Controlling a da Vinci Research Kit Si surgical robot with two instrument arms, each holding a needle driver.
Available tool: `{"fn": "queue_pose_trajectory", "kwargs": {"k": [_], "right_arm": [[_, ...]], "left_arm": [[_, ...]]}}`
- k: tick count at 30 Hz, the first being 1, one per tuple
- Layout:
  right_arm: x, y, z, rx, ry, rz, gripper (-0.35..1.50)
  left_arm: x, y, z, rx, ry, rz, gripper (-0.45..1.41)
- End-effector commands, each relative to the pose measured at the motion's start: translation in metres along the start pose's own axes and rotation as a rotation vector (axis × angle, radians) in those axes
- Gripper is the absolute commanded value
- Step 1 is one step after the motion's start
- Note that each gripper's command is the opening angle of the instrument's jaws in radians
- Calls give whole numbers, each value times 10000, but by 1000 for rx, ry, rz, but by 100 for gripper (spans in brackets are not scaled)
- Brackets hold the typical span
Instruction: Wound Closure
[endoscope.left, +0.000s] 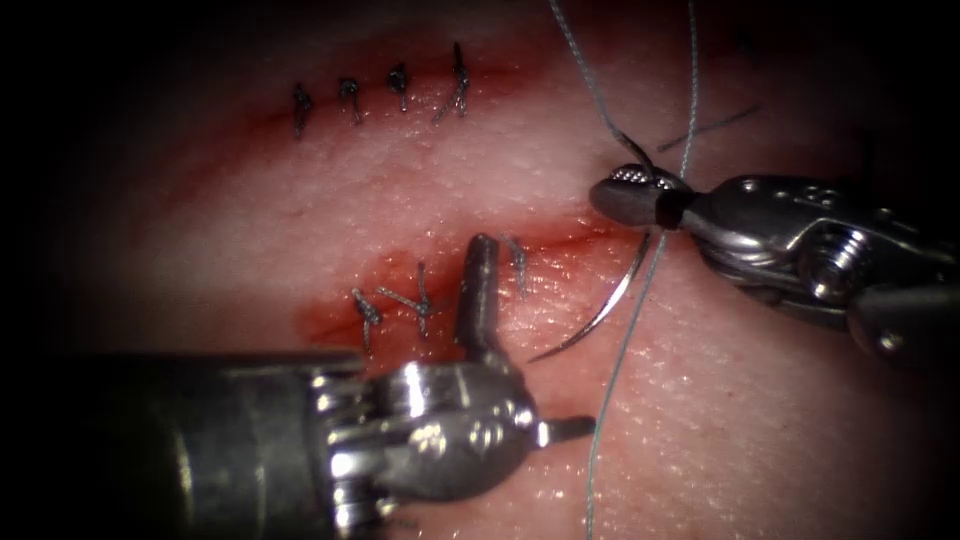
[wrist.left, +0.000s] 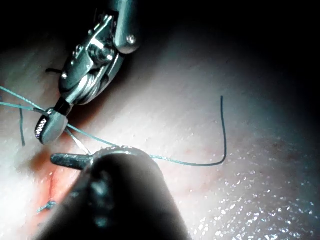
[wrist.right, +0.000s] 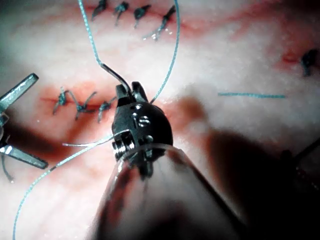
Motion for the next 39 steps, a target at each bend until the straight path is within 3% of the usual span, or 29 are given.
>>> {"fn": "queue_pose_trajectory", "kwargs": {"k": [1,4,13,16,22,34,36,39], "right_arm": [[-7,10,5,102,18,-79,-35],[-3,23,3,271,62,-158,-35],[2,22,12,412,145,-207,-35],[8,16,19,473,222,-209,-35],[17,5,31,429,347,-224,-35],[23,-15,48,421,533,-353,-35],[25,-19,54,433,633,-409,-35],[23,-21,58,448,651,-416,-35]], "left_arm": [[0,0,0,-37,31,-54,125],[-2,-20,-11,-121,91,-172,118],[-18,-42,7,-255,184,-354,103],[-31,-42,27,-362,247,-454,94],[-43,-45,48,-468,295,-524,94],[-65,-75,57,-478,273,-580,94],[-68,-76,55,-495,279,-580,93],[-71,-78,53,-501,280,-578,89]]}}
